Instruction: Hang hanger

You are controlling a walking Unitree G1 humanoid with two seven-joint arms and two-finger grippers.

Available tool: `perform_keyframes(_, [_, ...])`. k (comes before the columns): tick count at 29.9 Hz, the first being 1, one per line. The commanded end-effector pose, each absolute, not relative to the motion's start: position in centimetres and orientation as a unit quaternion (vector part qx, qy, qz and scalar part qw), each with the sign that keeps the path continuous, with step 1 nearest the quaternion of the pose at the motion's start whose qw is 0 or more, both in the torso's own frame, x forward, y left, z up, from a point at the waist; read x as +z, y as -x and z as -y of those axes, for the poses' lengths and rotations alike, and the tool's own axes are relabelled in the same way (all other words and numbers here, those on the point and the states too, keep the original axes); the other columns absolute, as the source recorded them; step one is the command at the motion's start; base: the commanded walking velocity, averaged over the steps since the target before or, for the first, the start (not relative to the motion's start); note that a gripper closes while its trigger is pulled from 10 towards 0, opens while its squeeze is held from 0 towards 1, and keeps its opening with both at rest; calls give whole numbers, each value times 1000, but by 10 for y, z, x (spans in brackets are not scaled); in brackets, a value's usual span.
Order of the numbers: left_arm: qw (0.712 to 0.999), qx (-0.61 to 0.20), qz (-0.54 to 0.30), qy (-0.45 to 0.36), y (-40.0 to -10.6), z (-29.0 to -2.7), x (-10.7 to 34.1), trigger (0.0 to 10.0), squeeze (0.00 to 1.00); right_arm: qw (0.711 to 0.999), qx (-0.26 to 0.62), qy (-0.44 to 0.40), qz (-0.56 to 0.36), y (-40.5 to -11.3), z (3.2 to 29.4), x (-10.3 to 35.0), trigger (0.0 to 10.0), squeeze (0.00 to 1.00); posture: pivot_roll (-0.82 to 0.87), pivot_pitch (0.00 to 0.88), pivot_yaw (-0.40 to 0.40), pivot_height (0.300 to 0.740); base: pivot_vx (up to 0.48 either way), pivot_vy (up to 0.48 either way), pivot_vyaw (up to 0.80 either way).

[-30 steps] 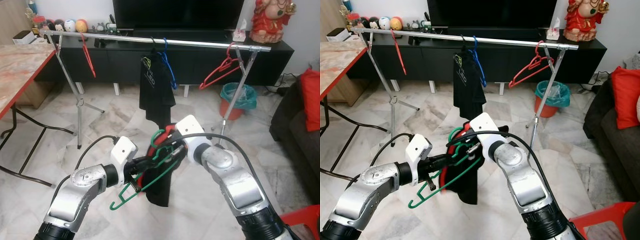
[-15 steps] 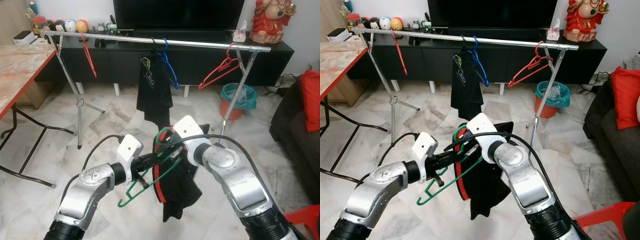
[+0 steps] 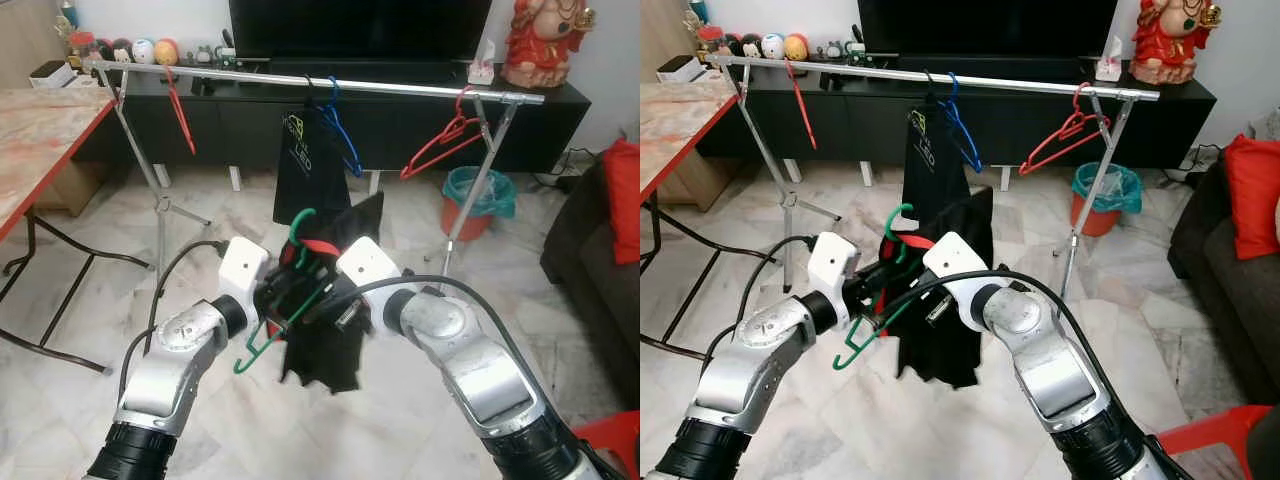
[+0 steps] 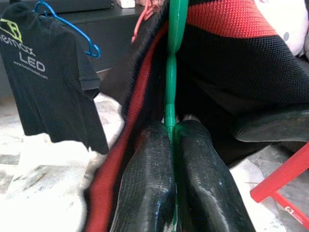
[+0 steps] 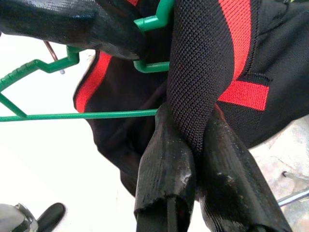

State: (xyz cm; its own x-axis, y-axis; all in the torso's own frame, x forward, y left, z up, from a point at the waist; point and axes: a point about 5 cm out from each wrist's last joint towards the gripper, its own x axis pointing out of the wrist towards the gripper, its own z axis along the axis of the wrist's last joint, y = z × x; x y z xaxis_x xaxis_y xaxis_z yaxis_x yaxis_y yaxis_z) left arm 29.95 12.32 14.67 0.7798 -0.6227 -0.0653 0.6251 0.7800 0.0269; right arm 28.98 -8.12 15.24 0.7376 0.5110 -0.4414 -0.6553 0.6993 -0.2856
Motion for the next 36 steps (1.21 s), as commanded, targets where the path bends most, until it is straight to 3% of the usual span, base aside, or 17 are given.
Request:
perform_keyframes(1, [945,-327,1,-21,-302,-126,158,10000,0,907,327,208,-163,-288,79,153,10000,0,-50,0,-13,740,0,0,0])
perform_keyframes(15, [913,-407,-40,-7,-283,-117,145,10000,0,921,311,204,-118,-300,81,167,10000,0,-46,0,-18,740,0,0,0])
perform_keyframes(36, [900,-434,-41,16,-277,-111,148,10000,0,875,407,236,-108,-285,68,162,10000,0,-41,0,-26,740,0,0,0])
